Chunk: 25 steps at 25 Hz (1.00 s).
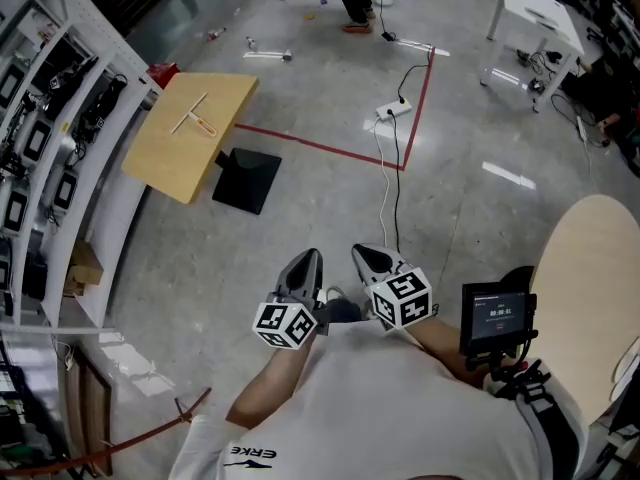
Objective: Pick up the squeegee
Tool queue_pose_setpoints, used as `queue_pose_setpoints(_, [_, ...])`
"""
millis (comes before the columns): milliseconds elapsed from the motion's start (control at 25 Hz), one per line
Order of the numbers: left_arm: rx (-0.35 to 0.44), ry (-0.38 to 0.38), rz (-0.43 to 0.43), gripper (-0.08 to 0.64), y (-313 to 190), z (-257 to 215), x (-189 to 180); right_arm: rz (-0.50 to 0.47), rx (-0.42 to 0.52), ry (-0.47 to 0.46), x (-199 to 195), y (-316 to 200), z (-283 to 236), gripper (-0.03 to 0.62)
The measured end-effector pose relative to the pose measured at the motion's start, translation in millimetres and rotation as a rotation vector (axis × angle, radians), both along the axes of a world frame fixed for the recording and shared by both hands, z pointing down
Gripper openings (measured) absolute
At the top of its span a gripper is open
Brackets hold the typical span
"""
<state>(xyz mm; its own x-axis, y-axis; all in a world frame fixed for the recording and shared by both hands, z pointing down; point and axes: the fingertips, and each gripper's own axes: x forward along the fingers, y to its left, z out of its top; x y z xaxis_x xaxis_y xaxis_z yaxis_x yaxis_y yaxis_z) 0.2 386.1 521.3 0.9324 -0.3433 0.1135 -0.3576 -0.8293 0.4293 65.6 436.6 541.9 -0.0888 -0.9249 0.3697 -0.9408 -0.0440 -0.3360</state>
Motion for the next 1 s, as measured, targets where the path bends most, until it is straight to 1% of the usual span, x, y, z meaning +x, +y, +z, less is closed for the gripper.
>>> queue_pose_setpoints(120, [0.008,-0.015,0.005,0.005,-16,3,15,0.013,0.006,-0.01,12,-14,3,0.0])
queue_pose_setpoints(280, [0.018,-0.015,0.01,0.005,-55,11,40,0.029,0.002,-0.009,37,-49,14,0.0])
queue_pose_setpoints(520, [-0.004,-0.007,0.056,0.003,-95,-4,65,0.071,-0.004,0.003,60,-85,-3,0.0])
queue_pose_setpoints(640, [-0.003,-0.008,0.082,0.003,-122,-13,80,0.089,-0.004,0.008,74,-112,-12,0.0])
queue_pose_setpoints(800, [-0.005,-0.016,0.104,0.003,-165,-10,97,0.105,0.001,0.014,89,-155,-14,0.0])
queue_pose_setpoints(1000, [-0.002,-0.013,0.129,0.003,-227,-6,108,0.125,-0.006,0.029,100,-216,-9,0.0])
